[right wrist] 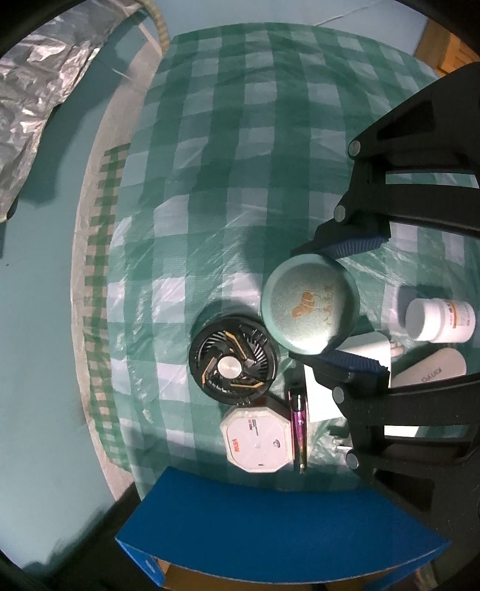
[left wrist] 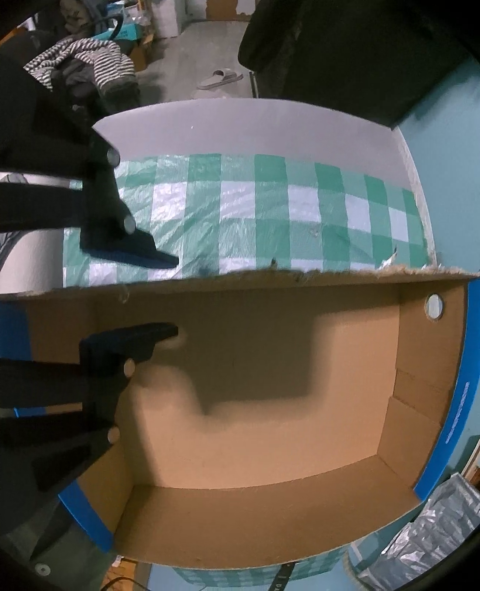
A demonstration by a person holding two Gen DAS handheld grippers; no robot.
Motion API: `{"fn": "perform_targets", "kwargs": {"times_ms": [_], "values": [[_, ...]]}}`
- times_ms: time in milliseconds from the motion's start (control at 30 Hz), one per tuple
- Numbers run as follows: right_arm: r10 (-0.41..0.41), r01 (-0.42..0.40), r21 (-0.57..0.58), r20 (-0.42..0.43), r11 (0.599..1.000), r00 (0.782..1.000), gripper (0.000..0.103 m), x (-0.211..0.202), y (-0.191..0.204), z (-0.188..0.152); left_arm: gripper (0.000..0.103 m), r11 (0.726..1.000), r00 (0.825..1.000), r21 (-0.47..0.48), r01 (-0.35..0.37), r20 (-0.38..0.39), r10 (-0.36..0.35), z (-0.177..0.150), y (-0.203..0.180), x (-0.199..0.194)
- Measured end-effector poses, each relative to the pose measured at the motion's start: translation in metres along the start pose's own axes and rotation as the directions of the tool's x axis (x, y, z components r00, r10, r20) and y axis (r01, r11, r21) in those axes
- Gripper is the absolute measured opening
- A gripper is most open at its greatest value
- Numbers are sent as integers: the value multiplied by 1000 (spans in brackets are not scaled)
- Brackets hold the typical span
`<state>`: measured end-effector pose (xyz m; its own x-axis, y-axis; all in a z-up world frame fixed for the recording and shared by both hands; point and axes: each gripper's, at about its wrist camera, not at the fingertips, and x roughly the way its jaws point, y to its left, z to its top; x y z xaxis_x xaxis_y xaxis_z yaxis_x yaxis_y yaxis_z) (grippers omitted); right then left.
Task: Organize rigid objects
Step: 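Grasp the green round tin with the right gripper, then carry the green tin into the box and open the right gripper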
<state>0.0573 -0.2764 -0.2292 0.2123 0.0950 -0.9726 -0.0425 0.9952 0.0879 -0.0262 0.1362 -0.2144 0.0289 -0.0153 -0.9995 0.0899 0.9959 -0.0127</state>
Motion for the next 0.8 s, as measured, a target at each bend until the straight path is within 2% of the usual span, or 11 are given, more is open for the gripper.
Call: {"fn": "perform_targets", "kwargs": {"times_ms": [67,133,433,800], "values": [[0,0,0,-2,1000,1000,44,-3,0,1,21,1000,1000,13,-2,-7,2,-3,-2,-1],[-3,3,0,0,1000,1000,44,-10,2,3,14,1000,1000,23,-10,-17,11,-5,-5,1],[25,-25,-26,7,999,1000,44,-38,22,15,13,999,1000,37,-14,-19,15,-8,-5,-1],[81,-77,-124,24,989,996,44,-76,74,38,13,999,1000,41,-14,-12,15,-8,-4,2]]}}
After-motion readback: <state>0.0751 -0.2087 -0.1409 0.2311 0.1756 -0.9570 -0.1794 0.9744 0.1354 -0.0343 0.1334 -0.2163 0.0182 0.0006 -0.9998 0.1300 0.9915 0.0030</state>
